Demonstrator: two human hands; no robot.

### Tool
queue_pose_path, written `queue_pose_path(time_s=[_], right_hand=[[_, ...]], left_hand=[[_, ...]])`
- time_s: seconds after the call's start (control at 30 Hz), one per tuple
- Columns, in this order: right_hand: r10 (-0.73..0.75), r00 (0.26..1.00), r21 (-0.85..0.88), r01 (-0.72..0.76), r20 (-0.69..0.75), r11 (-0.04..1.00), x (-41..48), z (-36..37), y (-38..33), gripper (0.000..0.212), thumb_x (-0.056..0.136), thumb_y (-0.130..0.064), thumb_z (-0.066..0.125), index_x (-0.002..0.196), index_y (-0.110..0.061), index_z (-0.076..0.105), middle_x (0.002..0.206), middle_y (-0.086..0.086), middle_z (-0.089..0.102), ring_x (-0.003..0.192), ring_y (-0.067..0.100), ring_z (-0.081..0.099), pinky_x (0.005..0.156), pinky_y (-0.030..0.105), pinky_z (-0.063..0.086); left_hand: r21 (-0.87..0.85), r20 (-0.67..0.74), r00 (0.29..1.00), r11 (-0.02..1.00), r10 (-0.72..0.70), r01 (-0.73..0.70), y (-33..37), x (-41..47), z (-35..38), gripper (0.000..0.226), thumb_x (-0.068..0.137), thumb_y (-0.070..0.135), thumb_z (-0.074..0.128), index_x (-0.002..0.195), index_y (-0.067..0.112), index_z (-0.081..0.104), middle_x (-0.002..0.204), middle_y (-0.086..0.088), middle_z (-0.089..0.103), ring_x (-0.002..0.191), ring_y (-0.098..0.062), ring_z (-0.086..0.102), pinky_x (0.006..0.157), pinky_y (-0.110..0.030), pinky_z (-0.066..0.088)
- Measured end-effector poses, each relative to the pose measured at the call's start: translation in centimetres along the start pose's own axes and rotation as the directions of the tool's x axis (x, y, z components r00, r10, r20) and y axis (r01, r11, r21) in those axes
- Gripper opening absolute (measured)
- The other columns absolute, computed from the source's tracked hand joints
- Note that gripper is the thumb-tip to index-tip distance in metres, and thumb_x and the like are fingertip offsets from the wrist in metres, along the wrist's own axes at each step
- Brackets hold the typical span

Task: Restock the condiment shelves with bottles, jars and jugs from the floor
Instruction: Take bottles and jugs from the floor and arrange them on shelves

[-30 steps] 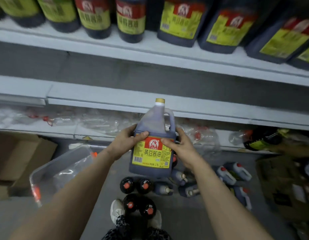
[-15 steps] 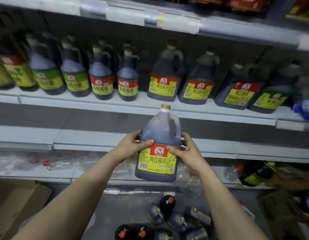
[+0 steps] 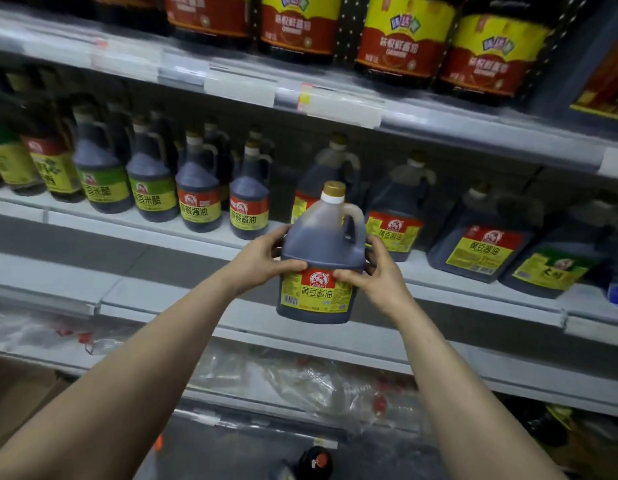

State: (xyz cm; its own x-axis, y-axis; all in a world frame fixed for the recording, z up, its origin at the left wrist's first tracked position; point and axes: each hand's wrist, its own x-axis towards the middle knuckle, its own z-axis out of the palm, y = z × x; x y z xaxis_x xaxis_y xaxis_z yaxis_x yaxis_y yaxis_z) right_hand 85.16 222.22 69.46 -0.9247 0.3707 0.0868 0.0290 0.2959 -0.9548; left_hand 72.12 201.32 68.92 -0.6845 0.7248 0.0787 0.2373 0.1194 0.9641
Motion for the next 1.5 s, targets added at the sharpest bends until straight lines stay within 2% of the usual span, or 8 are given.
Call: queue_pose_path(time_s=[0.1, 0.37, 0.57, 0.67, 0.87, 1.03, 1.27, 1.5], right_hand=[[-0.024, 0.999, -0.023, 0.023, -0.024, 0.999, 1.8, -0.2, -1.0, 0.066, 0.074, -0.019, 0.088, 0.106, -0.061, 0.049, 0.125, -0.014, 0.063, 0.120, 0.014, 0.060, 0.094, 0.038, 0.056], [-0.012, 0.989, -0.030, 0.008, -0.148, 1.000, 5.7, 0.9, -2.2, 0.069, 0.072, -0.013, 0.089, 0.126, -0.033, 0.049, 0.128, -0.002, 0.066, 0.118, 0.019, 0.062, 0.098, 0.045, 0.055], [0.026, 0.981, -0.079, -0.042, -0.194, 0.996, 6.9, 1.5, -1.6, 0.071, 0.070, -0.015, 0.090, 0.127, -0.031, 0.050, 0.128, -0.004, 0.065, 0.118, 0.017, 0.061, 0.100, 0.048, 0.053], [0.036, 0.979, -0.092, -0.055, -0.201, 0.994, 7.6, 1.3, -1.4, 0.071, 0.072, -0.014, 0.089, 0.129, -0.032, 0.048, 0.129, -0.006, 0.064, 0.119, 0.018, 0.060, 0.100, 0.048, 0.053], [0.072, 0.970, -0.163, -0.112, -0.232, 0.980, 8.2, 1.3, -1.5, 0.077, 0.074, -0.018, 0.088, 0.136, -0.029, 0.043, 0.134, -0.005, 0.060, 0.124, 0.021, 0.057, 0.102, 0.049, 0.052], [0.085, 0.952, -0.302, -0.176, -0.293, 0.937, 7.4, 3.1, -1.5, 0.076, 0.076, -0.027, 0.087, 0.138, -0.020, 0.044, 0.134, 0.001, 0.060, 0.125, 0.026, 0.056, 0.101, 0.045, 0.051], [0.123, 0.943, -0.394, -0.245, -0.308, 0.886, 7.6, 3.5, -1.8, 0.065, 0.075, -0.040, 0.086, 0.125, -0.012, 0.053, 0.126, 0.008, 0.065, 0.117, 0.029, 0.060, 0.098, 0.047, 0.050], [0.128, 0.938, -0.354, -0.245, -0.322, 0.903, 8.3, 3.4, -1.5, 0.066, 0.076, -0.038, 0.085, 0.128, -0.016, 0.052, 0.128, 0.005, 0.064, 0.119, 0.028, 0.059, 0.100, 0.045, 0.051]], left_hand=[[0.041, -0.016, 0.999, 0.999, 0.029, -0.029, 0.8, 2.0, -0.9, 0.089, 0.075, 0.033, 0.080, 0.150, 0.018, 0.035, 0.141, 0.004, 0.055, 0.125, -0.016, 0.056, 0.098, -0.038, 0.054], [0.133, 0.002, 0.996, 0.987, 0.085, -0.085, 1.6, 6.5, -3.9, 0.067, 0.079, 0.029, 0.081, 0.129, 0.042, 0.039, 0.112, 0.039, 0.054, 0.098, 0.019, 0.057, 0.075, -0.009, 0.051], [0.162, 0.020, 0.999, 0.985, 0.049, -0.051, 0.3, 8.5, -4.4, 0.068, 0.079, 0.029, 0.081, 0.129, 0.043, 0.036, 0.112, 0.039, 0.050, 0.095, 0.020, 0.052, 0.071, -0.003, 0.048], [0.169, 0.022, 0.998, 0.983, 0.062, -0.065, -0.2, 9.7, -4.6, 0.079, 0.078, 0.025, 0.082, 0.143, 0.033, 0.037, 0.119, 0.027, 0.053, 0.101, 0.010, 0.054, 0.075, -0.002, 0.046], [0.156, 0.020, 1.000, 0.988, 0.012, -0.015, -0.8, 10.4, -4.6, 0.093, 0.078, 0.020, 0.082, 0.154, 0.020, 0.027, 0.134, 0.013, 0.049, 0.123, -0.007, 0.049, 0.087, -0.011, 0.049], [0.369, -0.055, 0.998, 0.929, 0.025, -0.003, -1.5, 9.7, -2.6, 0.116, 0.071, 0.014, 0.087, 0.157, 0.018, 0.010, 0.141, -0.005, 0.055, 0.122, -0.025, 0.058, 0.096, -0.032, 0.051], [0.404, -0.138, 0.989, 0.915, 0.047, 0.013, -2.1, 9.7, -1.7, 0.101, 0.069, 0.017, 0.089, 0.149, 0.014, 0.027, 0.129, -0.009, 0.063, 0.112, -0.029, 0.064, 0.086, -0.031, 0.050], [0.407, -0.128, 0.992, 0.913, 0.021, 0.033, -1.7, 10.4, -1.9, 0.097, 0.072, 0.016, 0.087, 0.148, 0.014, 0.028, 0.129, -0.010, 0.063, 0.112, -0.029, 0.063, 0.094, -0.040, 0.053]])
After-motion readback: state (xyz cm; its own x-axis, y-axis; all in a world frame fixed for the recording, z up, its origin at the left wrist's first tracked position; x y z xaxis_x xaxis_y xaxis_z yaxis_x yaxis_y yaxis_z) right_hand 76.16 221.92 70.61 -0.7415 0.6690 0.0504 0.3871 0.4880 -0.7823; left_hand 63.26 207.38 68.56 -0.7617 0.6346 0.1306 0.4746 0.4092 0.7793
